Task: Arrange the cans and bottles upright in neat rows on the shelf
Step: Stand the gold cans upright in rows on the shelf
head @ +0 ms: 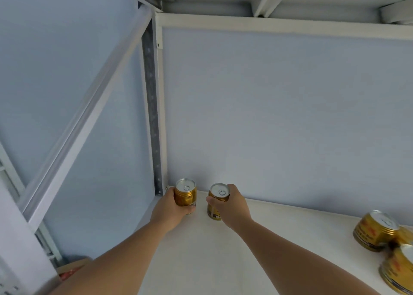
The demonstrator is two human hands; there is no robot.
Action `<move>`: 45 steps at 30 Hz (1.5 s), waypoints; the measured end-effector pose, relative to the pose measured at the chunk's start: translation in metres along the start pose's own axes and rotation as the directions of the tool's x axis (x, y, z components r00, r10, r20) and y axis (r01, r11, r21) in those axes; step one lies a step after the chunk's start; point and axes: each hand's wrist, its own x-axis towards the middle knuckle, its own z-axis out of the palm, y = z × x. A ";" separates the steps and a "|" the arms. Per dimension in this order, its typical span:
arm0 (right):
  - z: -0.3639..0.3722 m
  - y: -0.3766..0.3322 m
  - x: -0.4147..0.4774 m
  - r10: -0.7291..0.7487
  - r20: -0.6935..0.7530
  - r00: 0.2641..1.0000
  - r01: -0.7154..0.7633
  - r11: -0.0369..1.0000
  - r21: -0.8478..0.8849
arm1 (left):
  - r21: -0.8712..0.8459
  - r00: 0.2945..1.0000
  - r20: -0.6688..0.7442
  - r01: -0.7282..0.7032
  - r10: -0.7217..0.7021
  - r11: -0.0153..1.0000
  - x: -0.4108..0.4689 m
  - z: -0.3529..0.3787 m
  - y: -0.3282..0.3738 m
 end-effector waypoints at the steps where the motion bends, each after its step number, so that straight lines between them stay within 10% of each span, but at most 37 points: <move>1: 0.002 0.000 0.002 -0.002 -0.003 1.000 0.002 1.000 -0.012 | -0.001 1.000 0.003 -0.004 0.004 1.000 0.001 0.000 -0.001; 28: -0.029 0.031 -0.010 0.025 0.104 0.994 0.010 0.944 -0.329 | 0.085 0.985 -0.171 0.051 -0.035 0.995 -0.031 0.012 0.004; 45: -0.238 0.155 -0.166 0.025 -0.105 0.994 -0.066 0.909 -0.411 | 0.176 0.961 0.200 -0.225 0.189 0.958 -0.191 0.172 0.157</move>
